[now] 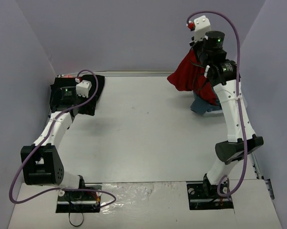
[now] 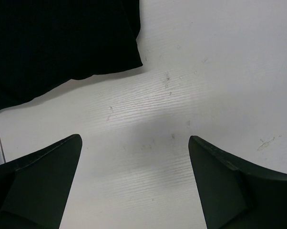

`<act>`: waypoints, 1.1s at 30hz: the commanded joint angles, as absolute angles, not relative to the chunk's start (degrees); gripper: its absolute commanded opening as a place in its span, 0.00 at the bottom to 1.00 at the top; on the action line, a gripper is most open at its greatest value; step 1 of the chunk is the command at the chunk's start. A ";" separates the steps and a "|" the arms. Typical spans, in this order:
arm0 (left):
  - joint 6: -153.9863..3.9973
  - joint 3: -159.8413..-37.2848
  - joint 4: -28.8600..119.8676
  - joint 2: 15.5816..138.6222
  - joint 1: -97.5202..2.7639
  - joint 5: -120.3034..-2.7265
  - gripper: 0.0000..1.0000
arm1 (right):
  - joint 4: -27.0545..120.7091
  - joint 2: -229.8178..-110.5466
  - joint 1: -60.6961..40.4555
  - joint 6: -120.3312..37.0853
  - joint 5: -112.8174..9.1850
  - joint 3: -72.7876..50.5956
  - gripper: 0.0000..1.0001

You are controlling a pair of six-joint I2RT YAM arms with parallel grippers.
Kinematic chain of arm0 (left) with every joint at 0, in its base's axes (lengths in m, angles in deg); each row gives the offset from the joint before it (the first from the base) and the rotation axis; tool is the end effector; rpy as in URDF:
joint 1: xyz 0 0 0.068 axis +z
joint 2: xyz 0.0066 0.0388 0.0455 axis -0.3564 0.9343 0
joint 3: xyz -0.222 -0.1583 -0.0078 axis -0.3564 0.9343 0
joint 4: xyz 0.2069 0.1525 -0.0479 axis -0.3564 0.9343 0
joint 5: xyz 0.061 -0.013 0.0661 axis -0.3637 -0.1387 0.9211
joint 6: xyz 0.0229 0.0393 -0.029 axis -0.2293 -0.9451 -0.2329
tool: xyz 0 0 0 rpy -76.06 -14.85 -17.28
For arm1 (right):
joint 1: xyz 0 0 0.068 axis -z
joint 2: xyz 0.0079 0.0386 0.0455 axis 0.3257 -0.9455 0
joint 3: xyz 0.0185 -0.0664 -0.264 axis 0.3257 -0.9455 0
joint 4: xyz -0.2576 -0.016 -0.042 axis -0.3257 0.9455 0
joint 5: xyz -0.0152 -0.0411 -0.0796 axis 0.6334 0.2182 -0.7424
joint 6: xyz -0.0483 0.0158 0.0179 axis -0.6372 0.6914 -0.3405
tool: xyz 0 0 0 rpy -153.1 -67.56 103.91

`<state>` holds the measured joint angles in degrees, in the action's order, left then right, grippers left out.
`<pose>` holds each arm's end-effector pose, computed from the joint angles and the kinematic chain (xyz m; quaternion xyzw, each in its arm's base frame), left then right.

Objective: Fold and stack the t-shirts
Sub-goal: Move the tshirt to the center of the board

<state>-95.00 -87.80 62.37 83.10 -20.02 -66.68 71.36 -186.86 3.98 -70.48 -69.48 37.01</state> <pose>0.3206 -0.0035 0.2851 0.1121 0.8745 -0.0659 0.4673 0.3480 0.0870 0.5381 -0.1632 0.6827 -0.1047 0.7045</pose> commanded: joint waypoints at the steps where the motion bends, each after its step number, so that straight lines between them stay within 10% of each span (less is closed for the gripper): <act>1: -95.36 -91.08 63.51 81.76 -20.26 -66.44 0.94 | 69.88 -187.37 1.35 -72.43 -71.95 40.44 0.00; 20: -95.10 -91.17 62.99 81.41 -20.18 -66.17 0.94 | 71.72 -179.45 -16.76 -70.22 -42.44 22.47 0.00; 21: -95.27 -91.08 62.90 81.33 -20.26 -66.17 0.94 | 72.50 -179.54 -18.07 -71.28 -42.06 20.43 0.07; 22: -95.28 -91.08 62.99 81.32 -20.26 -66.17 0.94 | 72.77 -179.71 -18.43 -72.42 -42.14 18.32 0.88; 23: -95.28 -91.26 63.34 81.41 -20.26 -66.26 0.94 | 72.69 -179.72 -18.43 -75.13 -43.45 13.95 1.00; 33: -95.54 -91.52 63.95 83.52 -20.26 -67.67 0.94 | 66.98 -179.90 -1.39 -73.31 -56.54 2.57 1.00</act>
